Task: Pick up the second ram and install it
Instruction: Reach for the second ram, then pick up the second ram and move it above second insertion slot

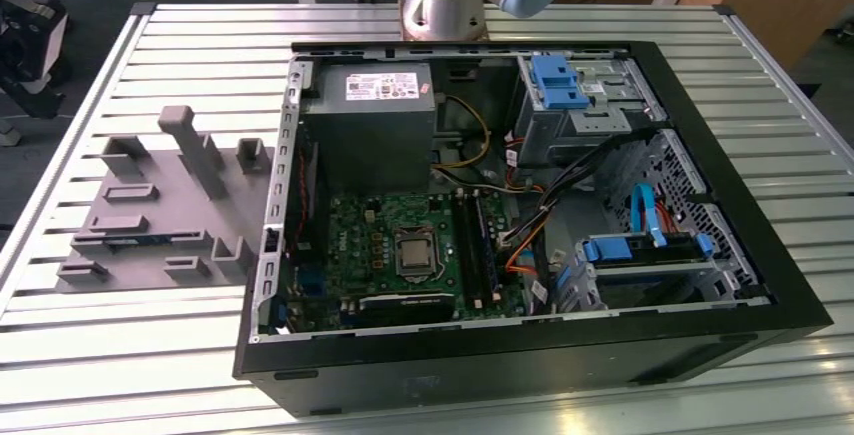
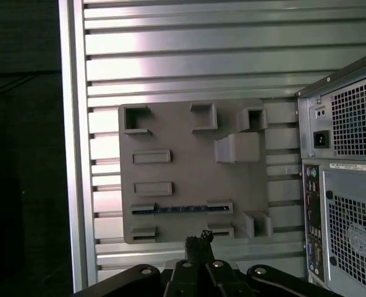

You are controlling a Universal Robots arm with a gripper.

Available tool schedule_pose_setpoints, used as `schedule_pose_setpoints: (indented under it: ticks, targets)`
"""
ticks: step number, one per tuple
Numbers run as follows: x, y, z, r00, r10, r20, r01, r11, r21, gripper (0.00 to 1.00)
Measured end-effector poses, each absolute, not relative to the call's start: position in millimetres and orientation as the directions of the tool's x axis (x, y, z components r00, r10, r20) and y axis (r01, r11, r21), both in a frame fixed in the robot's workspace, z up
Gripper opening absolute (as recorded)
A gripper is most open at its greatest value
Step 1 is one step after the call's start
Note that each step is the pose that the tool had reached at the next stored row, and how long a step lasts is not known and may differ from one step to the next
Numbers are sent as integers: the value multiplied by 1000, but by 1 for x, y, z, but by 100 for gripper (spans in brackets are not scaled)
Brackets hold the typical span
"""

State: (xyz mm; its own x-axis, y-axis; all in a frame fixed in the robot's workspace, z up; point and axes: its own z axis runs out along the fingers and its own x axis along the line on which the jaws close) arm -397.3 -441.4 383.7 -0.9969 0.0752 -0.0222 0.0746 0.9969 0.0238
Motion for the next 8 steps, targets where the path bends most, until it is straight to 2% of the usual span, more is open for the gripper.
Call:
schedule_pose_setpoints:
  ticks: [8]
  targets:
    - [-398, -441, 384, -997, 75, -22, 75, 997, 24, 11]
